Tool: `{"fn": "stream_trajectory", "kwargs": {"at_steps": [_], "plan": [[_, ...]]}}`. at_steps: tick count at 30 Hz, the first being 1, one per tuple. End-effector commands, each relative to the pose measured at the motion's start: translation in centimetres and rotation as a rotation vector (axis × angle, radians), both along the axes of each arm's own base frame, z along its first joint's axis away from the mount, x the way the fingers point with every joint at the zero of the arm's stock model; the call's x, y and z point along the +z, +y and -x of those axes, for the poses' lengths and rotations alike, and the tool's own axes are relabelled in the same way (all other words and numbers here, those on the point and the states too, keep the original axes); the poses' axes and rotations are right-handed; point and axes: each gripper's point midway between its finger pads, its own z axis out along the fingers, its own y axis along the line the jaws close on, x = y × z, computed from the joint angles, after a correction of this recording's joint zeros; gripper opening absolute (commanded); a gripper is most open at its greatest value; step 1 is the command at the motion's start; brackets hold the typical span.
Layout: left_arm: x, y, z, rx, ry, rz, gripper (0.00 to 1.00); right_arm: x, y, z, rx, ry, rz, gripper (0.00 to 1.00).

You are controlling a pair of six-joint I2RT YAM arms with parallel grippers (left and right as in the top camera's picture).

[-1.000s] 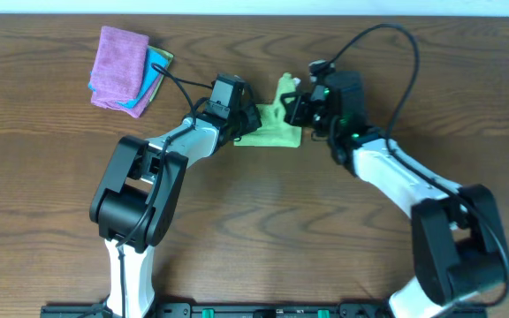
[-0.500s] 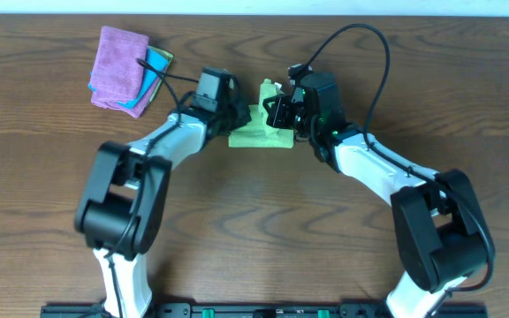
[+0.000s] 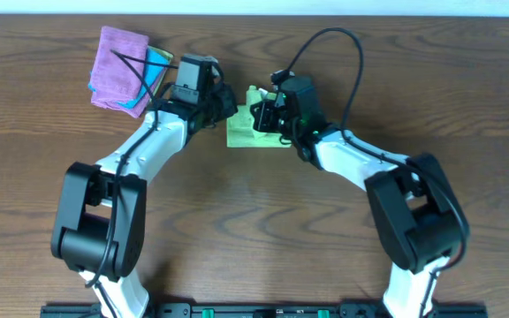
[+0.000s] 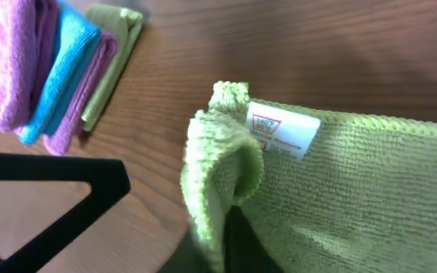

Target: Fold the cloth

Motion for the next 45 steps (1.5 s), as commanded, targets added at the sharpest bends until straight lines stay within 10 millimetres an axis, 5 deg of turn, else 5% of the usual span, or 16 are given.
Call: {"fn": "stream_trajectory", "kwargs": {"at_steps": [1,5,12,18,24,28,31,34,38,40,45], "plan": [[2.1,1.3,-0.6,0.008,-0.043,-0.003,0.06,1.1,2.2,0.1,0.05,-0.022,-0.024,0.25],[2.6,2.9,-1.0,0.038,-0.05,-0.007,0.06,1.8,4.0,1.4,0.148,-0.011,-0.035,0.47],[3.3,5.6,-1.7,0.094,-0.062,-0.004,0.06,3.0,6.1,3.1,0.237,0.014,-0.072,0.5],[3.2,6.4,-1.8,0.108,-0.056,-0.005,0.06,7.2,6.4,2.4,0.248,-0.063,-0.113,0.5],[3.0,6.4,-1.6,0.107,-0.043,-0.004,0.07,11.3,1.4,-1.2,0.074,-0.17,-0.064,0.47],[3.0,6.3,-1.5,0.104,-0.043,-0.001,0.08,8.7,-1.7,-1.6,0.033,-0.074,-0.004,0.41],[3.1,6.2,-1.5,0.099,-0.042,0.005,0.12,7.0,-2.2,-1.0,0.055,-0.036,0.045,0.38],[2.8,5.5,-0.7,0.07,-0.006,0.034,0.31,6.9,-2.6,-0.6,0.067,-0.029,0.068,0.42],[1.2,5.4,1.7,0.056,0.12,0.037,0.68,8.7,-4.8,-0.2,0.051,-0.036,0.095,0.68],[0.7,5.2,2.9,0.049,0.179,0.049,0.8,9.5,-6.2,0.3,0.061,-0.044,0.132,0.99],[-0.1,4.9,4.6,0.047,0.268,0.072,0.99,10.5,-11.3,2.5,0.114,-0.04,0.275,0.99]]}}
